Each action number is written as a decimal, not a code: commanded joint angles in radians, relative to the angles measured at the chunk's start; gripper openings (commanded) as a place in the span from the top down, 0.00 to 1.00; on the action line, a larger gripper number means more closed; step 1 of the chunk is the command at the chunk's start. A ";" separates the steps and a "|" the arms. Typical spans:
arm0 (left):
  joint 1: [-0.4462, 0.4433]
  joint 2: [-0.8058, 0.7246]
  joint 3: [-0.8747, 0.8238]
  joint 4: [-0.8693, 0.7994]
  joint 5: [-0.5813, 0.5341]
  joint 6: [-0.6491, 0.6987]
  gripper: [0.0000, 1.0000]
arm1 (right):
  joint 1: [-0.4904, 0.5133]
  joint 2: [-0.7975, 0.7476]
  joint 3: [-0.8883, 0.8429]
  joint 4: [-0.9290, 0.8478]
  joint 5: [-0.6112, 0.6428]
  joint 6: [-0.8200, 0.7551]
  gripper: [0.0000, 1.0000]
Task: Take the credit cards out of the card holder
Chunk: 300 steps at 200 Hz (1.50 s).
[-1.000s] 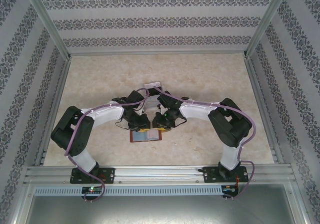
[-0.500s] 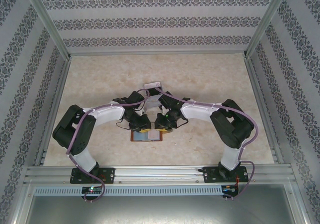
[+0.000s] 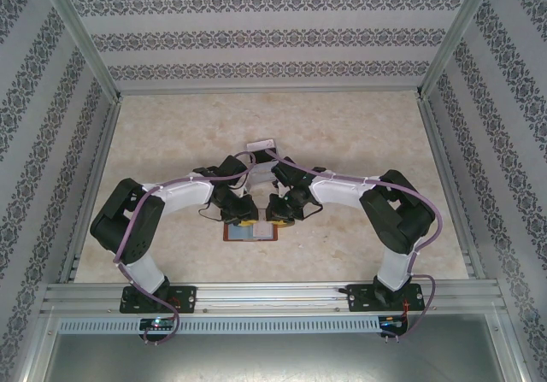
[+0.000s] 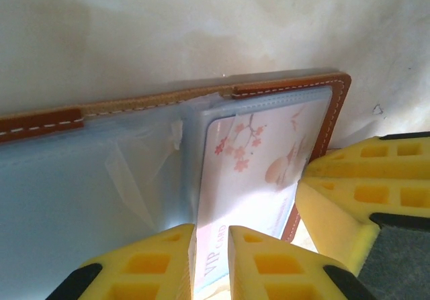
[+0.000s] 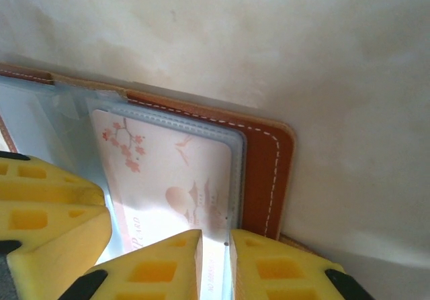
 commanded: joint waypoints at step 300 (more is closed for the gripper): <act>0.015 -0.050 0.002 -0.025 -0.044 0.001 0.75 | 0.003 0.034 -0.012 -0.040 0.037 -0.015 0.76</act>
